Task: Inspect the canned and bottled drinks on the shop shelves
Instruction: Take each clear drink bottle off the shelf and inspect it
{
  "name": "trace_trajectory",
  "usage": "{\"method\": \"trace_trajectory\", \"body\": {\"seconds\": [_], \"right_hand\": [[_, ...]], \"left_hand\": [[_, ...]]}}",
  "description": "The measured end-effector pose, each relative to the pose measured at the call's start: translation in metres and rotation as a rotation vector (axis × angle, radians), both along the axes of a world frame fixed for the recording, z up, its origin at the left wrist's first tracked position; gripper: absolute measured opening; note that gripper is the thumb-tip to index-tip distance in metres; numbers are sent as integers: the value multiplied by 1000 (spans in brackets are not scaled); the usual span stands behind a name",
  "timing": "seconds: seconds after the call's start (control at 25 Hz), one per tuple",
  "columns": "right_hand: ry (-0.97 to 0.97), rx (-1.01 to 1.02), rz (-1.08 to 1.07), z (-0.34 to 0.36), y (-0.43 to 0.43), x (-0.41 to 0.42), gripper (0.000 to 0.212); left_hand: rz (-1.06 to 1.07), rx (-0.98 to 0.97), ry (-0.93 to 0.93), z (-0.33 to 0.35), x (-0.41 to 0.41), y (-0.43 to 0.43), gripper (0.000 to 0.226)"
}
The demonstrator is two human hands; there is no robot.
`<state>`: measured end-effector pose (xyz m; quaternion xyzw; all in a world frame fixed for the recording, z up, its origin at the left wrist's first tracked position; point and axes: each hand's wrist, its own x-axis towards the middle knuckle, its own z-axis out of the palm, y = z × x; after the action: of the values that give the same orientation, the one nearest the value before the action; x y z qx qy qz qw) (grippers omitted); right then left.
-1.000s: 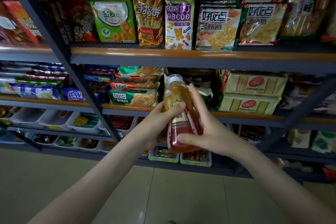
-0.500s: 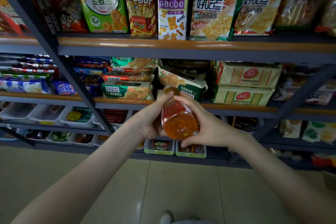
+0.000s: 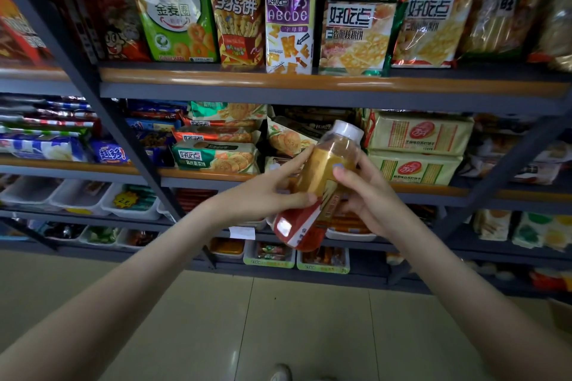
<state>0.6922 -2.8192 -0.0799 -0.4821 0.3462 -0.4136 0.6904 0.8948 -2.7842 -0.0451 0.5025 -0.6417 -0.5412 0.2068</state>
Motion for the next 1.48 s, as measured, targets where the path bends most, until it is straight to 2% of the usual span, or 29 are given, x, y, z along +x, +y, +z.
{"method": "trace_trajectory", "body": {"seconds": [0.04,0.12,0.28,0.36,0.4,0.52,0.6,0.68,0.8,0.88,1.0,1.08,1.16,1.28,1.48], "right_hand": [[-30,-2,12,2,-1,-3,49],[-79,24,32,7,-5,-3,50],[-84,33,33,40,-17,-4,54],[21,-35,22,58,-23,-5,55],[99,-82,22,66,-26,-4,63],[327,-378,-57,91,-31,8,99],[370,-591,-189,117,-34,21,110],[280,-766,-282,149,-34,27,106],[164,-1043,-405,210,-37,38,80],[173,-1238,-556,252,-44,51,77],[236,-1416,-802,307,-68,69,82],[361,-1499,-885,330,-92,81,84],[511,-1447,-892,344,-117,91,88],[742,-1306,-927,361,-150,104,87],[881,-1003,-888,385,-215,113,92]], "left_hand": [[-40,22,82,1,1,1,87],[-23,-74,99,3,-4,1,87],[79,-520,-284,16,-18,-1,91],[170,-670,-408,30,-20,-3,93],[225,-744,-447,38,-21,-6,95],[364,-959,-499,66,-17,-18,96],[359,-1020,-429,92,-3,-29,93],[221,-1071,-265,127,14,-39,84],[37,-1285,-148,191,42,-56,70],[54,-1466,-215,224,64,-71,65],[287,-1693,-414,261,101,-107,55],[406,-1801,-521,279,125,-139,51],[451,-1861,-583,294,138,-172,51],[482,-1817,-669,311,145,-208,58],[493,-1820,-801,315,151,-245,65]]}}
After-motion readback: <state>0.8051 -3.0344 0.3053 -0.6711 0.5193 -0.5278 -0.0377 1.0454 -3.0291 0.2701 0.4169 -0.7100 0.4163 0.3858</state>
